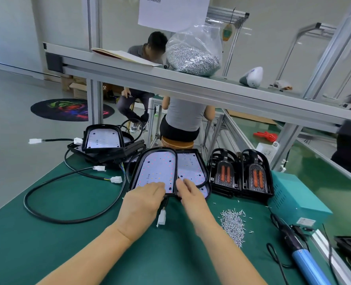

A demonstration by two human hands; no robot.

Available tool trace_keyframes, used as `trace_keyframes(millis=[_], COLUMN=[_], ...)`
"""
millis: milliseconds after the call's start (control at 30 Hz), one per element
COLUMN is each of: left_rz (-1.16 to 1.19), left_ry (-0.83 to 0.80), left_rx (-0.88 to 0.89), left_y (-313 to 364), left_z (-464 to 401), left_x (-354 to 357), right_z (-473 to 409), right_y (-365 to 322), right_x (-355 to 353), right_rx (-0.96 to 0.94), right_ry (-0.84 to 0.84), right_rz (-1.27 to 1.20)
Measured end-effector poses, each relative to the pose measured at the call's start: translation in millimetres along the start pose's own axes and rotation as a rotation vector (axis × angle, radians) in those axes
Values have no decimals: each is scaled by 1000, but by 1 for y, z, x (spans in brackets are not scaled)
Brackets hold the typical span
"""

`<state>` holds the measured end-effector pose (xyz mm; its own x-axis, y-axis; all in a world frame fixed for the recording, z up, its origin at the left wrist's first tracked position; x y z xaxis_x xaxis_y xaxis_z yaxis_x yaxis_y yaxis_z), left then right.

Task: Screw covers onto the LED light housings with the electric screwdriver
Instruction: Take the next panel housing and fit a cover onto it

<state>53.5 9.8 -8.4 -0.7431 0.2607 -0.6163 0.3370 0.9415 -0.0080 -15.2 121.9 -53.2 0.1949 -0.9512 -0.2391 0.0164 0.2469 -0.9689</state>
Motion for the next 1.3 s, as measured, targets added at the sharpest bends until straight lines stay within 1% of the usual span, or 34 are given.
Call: trace_keyframes(millis=[67, 167, 233, 333, 400, 433, 467, 533, 567, 600, 633, 667, 700, 867, 933, 1000, 1067, 1167, 1233, 1267, 1300], left_rz=[20, 67, 91, 140, 210, 288, 383, 507, 513, 499, 467, 433, 399, 275, 217, 171, 151, 213, 239, 215, 172], left_ry=[43, 61, 58, 8, -26, 1, 65, 211, 230, 187, 99, 1, -81, -396, -460, -464, -412, -252, -182, -180, -197], left_rx=[58, 116, 141, 183, 160, 90, -31, -391, -599, -789, -938, -1029, -1064, -999, -964, -936, -917, -950, -996, -1005, -1005], left_y=[12, 31, 42, 53, 53, 45, 31, -12, -37, -59, -76, -88, -96, -104, -104, -106, -106, -103, -100, -99, -97], left_z=[2, 6, 8, 9, 12, 13, 13, 20, 26, 34, 41, 46, 48, 44, 47, 52, 55, 62, 71, 75, 80], left_x=[-6, -11, -12, -14, -18, -23, -31, -39, -35, -26, -14, -3, 6, 35, 40, 40, 36, 27, 20, 17, 14], right_z=[1, 5, 9, 15, 19, 20, 22, 24, 25, 27, 28, 30, 31, 38, 41, 42, 42, 38, 34, 31, 30], right_y=[1, -3, -4, -4, -4, -2, -2, 2, 6, 9, 14, 17, 22, 41, 45, 48, 45, 34, 29, 29, 28], right_x=[8, 10, 5, -6, -15, -20, -26, -36, -39, -41, -41, -40, -39, -26, -23, -24, -28, -39, -39, -38, -37], right_rx=[97, 153, 151, 101, 70, 58, 59, 89, 110, 133, 151, 169, 181, 217, 220, 205, 155, 27, -37, -54, -53], right_ry=[-80, -109, -87, -80, -78, -73, -63, -43, -40, -40, -44, -47, -53, -86, -92, -75, -32, 86, 100, 87, 65], right_rz=[-253, -469, -543, -558, -576, -586, -607, -665, -690, -707, -707, -694, -679, -640, -594, -521, -380, 8, 228, 270, 263])
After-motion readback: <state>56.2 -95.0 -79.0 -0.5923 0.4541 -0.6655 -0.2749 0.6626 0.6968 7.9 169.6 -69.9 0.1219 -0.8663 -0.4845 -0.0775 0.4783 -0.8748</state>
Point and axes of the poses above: each hand's wrist, its own z-axis away from the middle knuckle, its own x-axis out of the palm, y = z × x, the point moved 8 cm from there along -z, towards the middle knuckle
